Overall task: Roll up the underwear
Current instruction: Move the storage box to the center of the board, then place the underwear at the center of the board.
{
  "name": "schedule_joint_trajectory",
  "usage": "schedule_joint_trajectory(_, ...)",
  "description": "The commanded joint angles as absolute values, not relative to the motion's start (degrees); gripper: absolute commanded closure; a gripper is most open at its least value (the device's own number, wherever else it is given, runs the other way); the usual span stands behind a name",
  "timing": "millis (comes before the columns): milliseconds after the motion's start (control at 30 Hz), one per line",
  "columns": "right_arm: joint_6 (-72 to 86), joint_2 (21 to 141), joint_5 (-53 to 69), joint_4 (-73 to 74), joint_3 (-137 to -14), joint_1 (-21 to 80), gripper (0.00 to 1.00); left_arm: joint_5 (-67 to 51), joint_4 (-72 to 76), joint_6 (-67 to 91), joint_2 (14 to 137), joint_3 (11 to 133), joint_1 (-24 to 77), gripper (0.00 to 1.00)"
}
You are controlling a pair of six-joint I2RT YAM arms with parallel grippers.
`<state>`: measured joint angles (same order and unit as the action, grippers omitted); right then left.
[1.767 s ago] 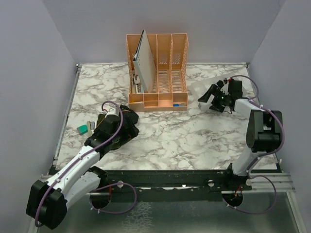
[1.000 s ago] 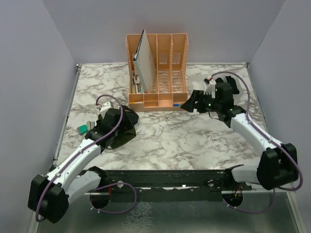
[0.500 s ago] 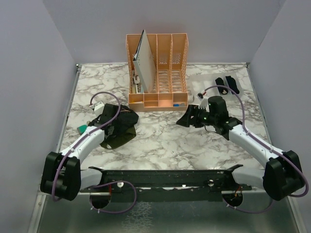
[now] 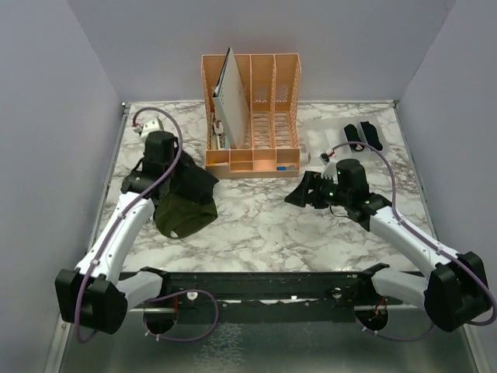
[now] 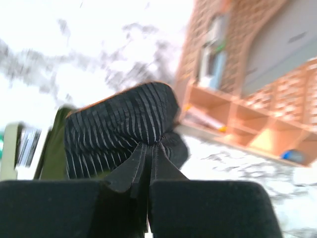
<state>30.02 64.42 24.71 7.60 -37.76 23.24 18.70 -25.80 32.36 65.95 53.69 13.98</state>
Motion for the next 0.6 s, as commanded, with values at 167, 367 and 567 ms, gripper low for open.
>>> schedule_joint_trajectory(167, 33.41, 58.73, 19.71, 11.07, -37.45, 23.51, 0.17, -13.65, -26.50, 25.02, 60.51, 66.59, 13.99, 1.00)
schedule_joint_trajectory(367, 36.06, 52.15, 1.11, 19.58, -40.47, 23.46, 0.12, -22.84, -22.85, 26.64, 58.62, 63.30, 25.02, 1.00)
schedule_joint_trajectory(567, 35.73, 45.70, -9.42, 21.57, -42.07, 23.43, 0.12, -18.11, -14.19, 31.76, 59.36, 59.98, 40.83, 1.00)
